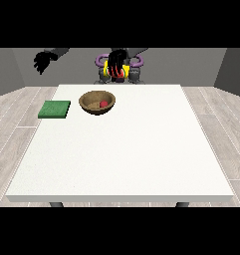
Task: Pick the cup and pour the ball into the bowl, then pick the bowl and place it on the pad
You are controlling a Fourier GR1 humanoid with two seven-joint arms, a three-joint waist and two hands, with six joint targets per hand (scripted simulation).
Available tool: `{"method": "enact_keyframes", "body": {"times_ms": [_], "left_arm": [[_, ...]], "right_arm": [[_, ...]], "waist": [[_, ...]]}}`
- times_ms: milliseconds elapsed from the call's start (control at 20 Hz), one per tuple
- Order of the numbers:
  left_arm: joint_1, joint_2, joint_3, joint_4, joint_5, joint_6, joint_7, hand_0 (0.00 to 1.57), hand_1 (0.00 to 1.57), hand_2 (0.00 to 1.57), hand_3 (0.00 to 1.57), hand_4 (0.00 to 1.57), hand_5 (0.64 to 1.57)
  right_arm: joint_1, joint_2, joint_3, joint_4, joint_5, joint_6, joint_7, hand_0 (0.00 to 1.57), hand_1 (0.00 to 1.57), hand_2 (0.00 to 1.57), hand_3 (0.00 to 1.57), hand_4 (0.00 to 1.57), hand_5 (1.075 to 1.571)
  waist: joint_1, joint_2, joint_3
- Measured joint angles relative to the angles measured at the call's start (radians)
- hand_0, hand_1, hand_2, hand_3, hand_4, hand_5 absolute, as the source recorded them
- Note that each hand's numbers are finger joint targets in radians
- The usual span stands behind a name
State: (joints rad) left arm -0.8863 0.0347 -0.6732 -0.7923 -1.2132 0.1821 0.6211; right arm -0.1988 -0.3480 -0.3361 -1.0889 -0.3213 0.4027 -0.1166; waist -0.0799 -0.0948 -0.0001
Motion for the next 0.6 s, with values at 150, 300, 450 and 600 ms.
{"method": "enact_keyframes", "body": {"times_ms": [150,300,450,600], "left_arm": [[0.083,0.022,0.063,-0.065,0.080,0.103,-0.065,1.02,1.02,1.55,1.22,1.23,1.563],[0.150,0.019,0.151,-0.135,0.195,0.227,-0.140,0.97,0.97,0.93,0.58,1.24,1.571],[0.175,-0.008,0.263,-0.252,0.383,0.316,-0.204,0.00,0.00,0.00,0.00,0.70,1.556],[0.180,-0.022,0.367,-0.378,0.600,0.335,-0.267,0.00,0.00,0.00,0.00,0.36,1.465]], "right_arm": [[0.012,0.009,-0.009,-0.005,-0.002,-0.022,0.000,0.00,0.00,0.00,0.00,0.71,1.570],[0.007,0.029,-0.010,-0.013,-0.006,-0.041,-0.003,0.00,0.00,0.00,0.00,0.71,1.570],[-0.001,0.046,-0.004,-0.015,-0.004,-0.052,-0.005,0.00,0.00,0.00,0.00,0.70,1.569],[-0.020,0.061,-0.002,-0.017,-0.002,-0.076,-0.004,0.00,0.00,0.00,0.00,0.66,1.571]], "waist": [[0.042,0.003,-0.0012],[0.069,0.058,-0.0038],[0.087,0.104,-0.0108],[0.116,0.144,-0.0152]]}}
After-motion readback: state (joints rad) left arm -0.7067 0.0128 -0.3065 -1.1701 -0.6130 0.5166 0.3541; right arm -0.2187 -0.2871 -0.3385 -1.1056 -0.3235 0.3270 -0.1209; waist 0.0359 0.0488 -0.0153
